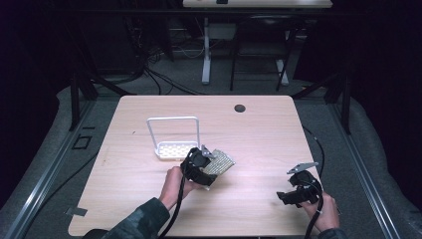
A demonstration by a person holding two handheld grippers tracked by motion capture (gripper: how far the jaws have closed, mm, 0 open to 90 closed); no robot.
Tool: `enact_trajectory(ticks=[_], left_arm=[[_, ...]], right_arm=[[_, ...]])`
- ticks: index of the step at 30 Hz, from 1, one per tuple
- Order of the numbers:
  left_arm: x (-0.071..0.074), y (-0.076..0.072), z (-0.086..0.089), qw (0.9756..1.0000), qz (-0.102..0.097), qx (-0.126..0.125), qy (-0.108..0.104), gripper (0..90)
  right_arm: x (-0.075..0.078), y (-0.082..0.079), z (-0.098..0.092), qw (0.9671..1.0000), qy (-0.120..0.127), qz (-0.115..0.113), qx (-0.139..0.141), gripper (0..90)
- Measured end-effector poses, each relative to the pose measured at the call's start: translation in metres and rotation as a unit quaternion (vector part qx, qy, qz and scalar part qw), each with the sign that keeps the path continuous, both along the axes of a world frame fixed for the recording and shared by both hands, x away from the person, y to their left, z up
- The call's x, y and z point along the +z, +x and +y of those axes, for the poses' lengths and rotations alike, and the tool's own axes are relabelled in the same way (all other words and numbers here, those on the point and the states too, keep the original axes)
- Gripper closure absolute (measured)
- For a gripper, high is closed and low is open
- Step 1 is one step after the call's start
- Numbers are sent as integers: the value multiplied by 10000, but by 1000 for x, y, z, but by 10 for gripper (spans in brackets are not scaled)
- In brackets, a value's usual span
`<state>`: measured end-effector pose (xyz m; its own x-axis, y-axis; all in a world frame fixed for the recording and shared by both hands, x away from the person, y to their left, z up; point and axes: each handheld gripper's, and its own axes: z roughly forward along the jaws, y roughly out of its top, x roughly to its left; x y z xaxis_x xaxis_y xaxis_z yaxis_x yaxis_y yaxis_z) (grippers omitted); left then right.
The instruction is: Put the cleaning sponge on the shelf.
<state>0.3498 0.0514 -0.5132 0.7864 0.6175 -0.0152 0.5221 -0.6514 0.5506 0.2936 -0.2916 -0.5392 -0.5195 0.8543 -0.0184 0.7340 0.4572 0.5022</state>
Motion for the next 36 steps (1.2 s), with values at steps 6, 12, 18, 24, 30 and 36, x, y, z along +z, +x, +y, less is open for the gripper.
enact_trajectory(ticks=[6,12,18,24,30,36], left_arm=[[1,-4,17,9999,28,117,-45,437],[5,-10,32,9996,-20,249,-97,436],[3,-14,48,9994,33,333,-88,430],[5,-15,67,9984,32,543,-143,429],[7,-14,85,9960,-78,866,-196,429],[3,-7,95,9936,-104,1114,-171,424]], right_arm=[[0,0,0,10000,-34,28,5,190],[1,0,0,10000,-43,33,10,190],[0,0,0,10000,-33,-22,3,190],[1,-1,0,10000,-20,14,0,190],[0,0,0,10000,-23,-12,0,190],[0,0,0,10000,-22,1,0,190]])
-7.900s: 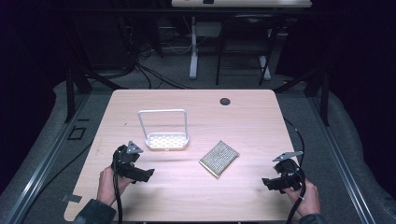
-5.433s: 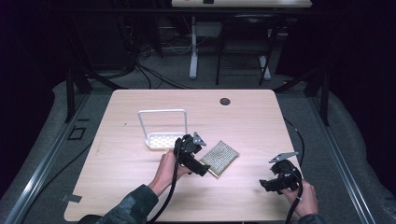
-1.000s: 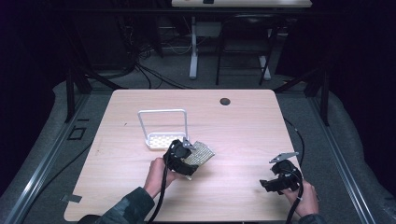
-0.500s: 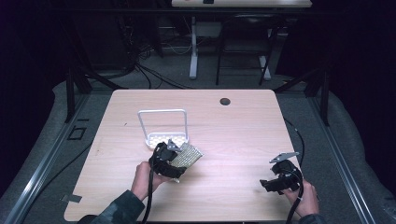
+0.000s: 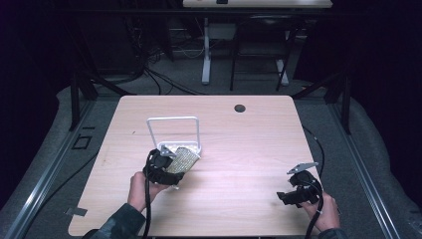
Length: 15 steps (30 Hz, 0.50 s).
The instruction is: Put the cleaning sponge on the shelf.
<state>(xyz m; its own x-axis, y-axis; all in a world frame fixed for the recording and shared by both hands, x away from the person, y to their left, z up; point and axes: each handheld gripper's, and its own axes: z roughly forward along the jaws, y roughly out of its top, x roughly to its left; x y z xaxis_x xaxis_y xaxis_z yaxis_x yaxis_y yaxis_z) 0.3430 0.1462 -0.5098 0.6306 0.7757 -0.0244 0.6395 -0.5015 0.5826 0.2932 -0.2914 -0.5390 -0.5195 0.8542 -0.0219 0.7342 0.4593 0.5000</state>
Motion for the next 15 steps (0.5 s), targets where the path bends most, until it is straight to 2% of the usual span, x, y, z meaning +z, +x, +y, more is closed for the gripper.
enact_trajectory(ticks=[5,7,12,15], left_arm=[[-2,5,7,9997,-126,223,-32,423],[-4,8,10,9994,-112,313,-67,422],[-10,15,15,9990,-37,441,9,420],[-11,19,15,9988,-78,472,57,422]], right_arm=[[0,0,0,10000,-18,43,23,191],[0,0,0,10000,-9,38,51,191],[0,0,1,10000,-6,30,68,191],[0,0,1,10000,-29,25,73,191]])
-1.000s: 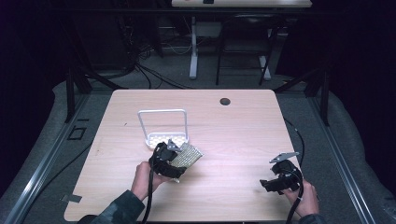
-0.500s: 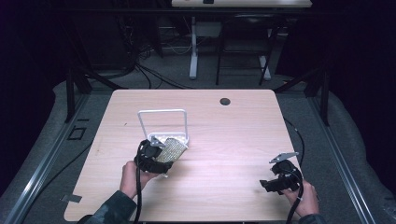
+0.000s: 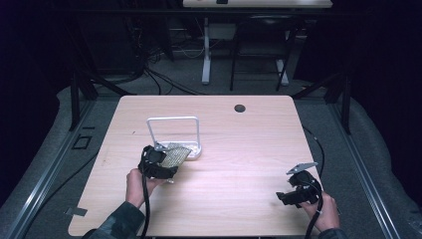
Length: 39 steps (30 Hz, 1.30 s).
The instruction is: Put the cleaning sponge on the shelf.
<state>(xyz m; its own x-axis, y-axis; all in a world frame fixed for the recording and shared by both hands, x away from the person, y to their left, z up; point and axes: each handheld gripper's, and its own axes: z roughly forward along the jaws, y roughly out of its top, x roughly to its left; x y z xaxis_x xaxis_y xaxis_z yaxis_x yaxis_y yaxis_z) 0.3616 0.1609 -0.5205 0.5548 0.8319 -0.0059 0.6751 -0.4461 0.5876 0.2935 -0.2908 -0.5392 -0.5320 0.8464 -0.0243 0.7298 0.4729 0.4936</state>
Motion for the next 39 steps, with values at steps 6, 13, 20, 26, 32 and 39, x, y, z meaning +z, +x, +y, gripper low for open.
enact_trajectory(ticks=[6,13,20,26,32,39], left_arm=[[-1,6,-2,10000,-60,32,40,422],[-1,18,-6,9998,-105,125,-71,421],[-5,24,-7,9999,-96,140,-19,422],[-6,31,-7,9994,-106,323,37,422],[-6,39,-11,9991,-158,381,55,419],[-10,51,-15,9989,-173,420,90,414]], right_arm=[[0,-1,0,10000,27,7,-17,191],[0,-2,0,10000,11,36,-16,191],[-1,-3,-1,10000,5,51,-23,193],[0,-5,0,10000,4,31,-31,193],[-1,-3,0,10000,14,47,-12,193],[-1,-2,1,10000,6,77,15,193]])
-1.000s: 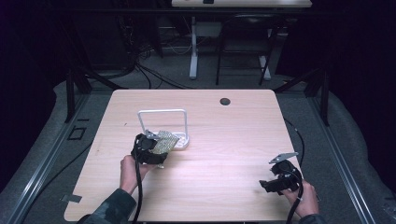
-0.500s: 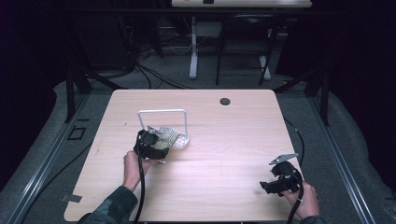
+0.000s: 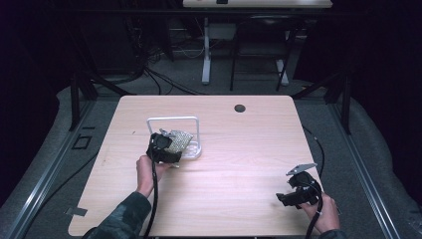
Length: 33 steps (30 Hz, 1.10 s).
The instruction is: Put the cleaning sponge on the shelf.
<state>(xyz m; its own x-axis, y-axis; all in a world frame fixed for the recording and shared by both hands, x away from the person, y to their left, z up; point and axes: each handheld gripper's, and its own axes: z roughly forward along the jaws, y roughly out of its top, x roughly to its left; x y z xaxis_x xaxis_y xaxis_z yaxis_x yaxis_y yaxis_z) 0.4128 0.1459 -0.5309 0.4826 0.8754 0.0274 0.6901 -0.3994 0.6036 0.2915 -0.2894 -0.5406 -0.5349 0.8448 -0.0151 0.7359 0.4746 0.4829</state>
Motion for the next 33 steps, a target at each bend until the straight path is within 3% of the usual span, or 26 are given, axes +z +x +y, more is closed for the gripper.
enact_trajectory(ticks=[15,20,27,33], left_arm=[[-5,12,-9,9998,14,154,122,398],[-9,18,-15,9997,101,141,170,388],[-12,21,-20,9993,123,172,311,283],[-6,18,-22,9996,-51,75,259,186]], right_arm=[[1,1,4,10000,-15,-6,74,193],[0,1,5,9999,-24,-5,114,193],[1,0,5,9999,-30,-8,154,193],[3,-1,6,9998,-30,-38,191,194]])
